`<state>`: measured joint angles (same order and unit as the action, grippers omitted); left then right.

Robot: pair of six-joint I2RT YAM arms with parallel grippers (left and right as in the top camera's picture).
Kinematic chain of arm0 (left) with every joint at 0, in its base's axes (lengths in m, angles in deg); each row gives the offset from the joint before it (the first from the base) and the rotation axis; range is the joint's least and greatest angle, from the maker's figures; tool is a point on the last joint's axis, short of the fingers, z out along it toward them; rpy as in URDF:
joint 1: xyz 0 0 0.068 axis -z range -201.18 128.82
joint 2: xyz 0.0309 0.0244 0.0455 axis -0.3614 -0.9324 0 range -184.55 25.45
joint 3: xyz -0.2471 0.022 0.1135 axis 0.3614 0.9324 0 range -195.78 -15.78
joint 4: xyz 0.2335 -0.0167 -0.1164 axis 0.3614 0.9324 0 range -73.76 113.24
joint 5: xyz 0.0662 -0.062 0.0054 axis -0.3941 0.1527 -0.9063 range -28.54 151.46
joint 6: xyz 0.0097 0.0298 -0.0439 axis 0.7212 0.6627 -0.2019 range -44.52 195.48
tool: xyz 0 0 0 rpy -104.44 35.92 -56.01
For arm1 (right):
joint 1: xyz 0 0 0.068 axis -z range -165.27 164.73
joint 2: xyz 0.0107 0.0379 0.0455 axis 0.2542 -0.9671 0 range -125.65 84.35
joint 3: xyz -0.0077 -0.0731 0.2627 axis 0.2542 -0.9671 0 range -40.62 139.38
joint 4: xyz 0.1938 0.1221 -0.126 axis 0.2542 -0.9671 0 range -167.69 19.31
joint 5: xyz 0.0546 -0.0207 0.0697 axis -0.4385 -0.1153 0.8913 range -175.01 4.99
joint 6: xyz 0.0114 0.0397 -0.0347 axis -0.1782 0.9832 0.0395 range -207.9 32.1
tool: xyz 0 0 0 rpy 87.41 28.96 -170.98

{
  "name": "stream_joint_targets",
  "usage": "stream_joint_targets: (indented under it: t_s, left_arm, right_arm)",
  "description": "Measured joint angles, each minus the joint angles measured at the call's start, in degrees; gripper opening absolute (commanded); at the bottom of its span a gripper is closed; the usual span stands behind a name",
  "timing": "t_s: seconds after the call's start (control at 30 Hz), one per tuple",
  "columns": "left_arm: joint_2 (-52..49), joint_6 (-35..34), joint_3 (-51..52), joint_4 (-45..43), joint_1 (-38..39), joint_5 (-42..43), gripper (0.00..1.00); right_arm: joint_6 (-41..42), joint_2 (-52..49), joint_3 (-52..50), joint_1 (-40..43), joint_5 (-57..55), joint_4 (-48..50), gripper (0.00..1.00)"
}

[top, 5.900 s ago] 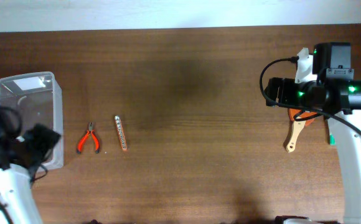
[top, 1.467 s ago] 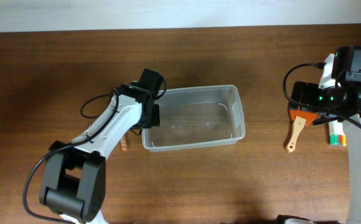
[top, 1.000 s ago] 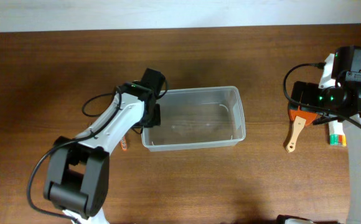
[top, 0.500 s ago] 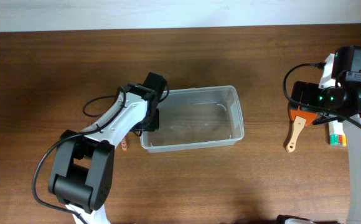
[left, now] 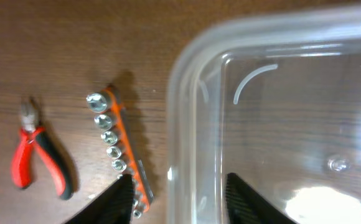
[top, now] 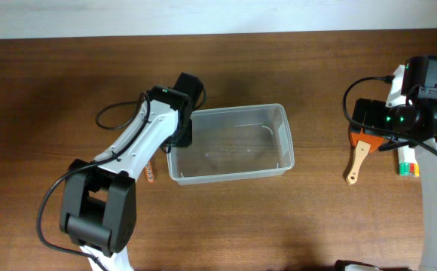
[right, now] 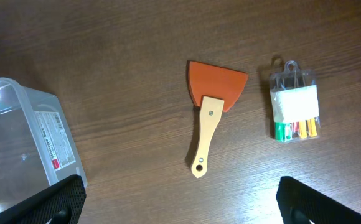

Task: Pack container
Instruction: 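Grip the container rim and drag it right to table center, then release the container and lift the left gripper back left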

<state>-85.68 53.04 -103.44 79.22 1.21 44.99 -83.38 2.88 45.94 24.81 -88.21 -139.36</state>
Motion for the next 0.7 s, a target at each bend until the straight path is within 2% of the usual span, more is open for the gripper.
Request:
stream_joint_targets:
  t_s: [0.1,0.23,0.47,0.5,0.7]
  left_arm:
    - [0.0,0.2,-5.0,3.7,0.0,-1.3,0.65]
    - [0.7,0.4,-12.1,7.5,-0.3,-3.7,0.86]
    - [12.3,0.4,-17.0,8.2,-7.5,-6.7,0.87]
    - [15.0,0.4,-17.2,8.4,-9.6,-7.0,0.92]
    - [27.3,1.8,-17.9,10.5,-18.6,-5.9,0.94]
  right_arm:
    - [0.0,0.0,0.0,0.0,0.0,0.1,0.99]
    - [0.0,0.0,0.0,0.0,0.0,2.3,0.99]
    - [0.2,0.3,0.1,0.0,-2.3,-1.1,0.99]
    - [0.9,0.7,0.0,0.0,-3.3,-2.2,0.99]
    - [7.9,6.3,0.1,1.7,-7.2,-11.7,0.99]
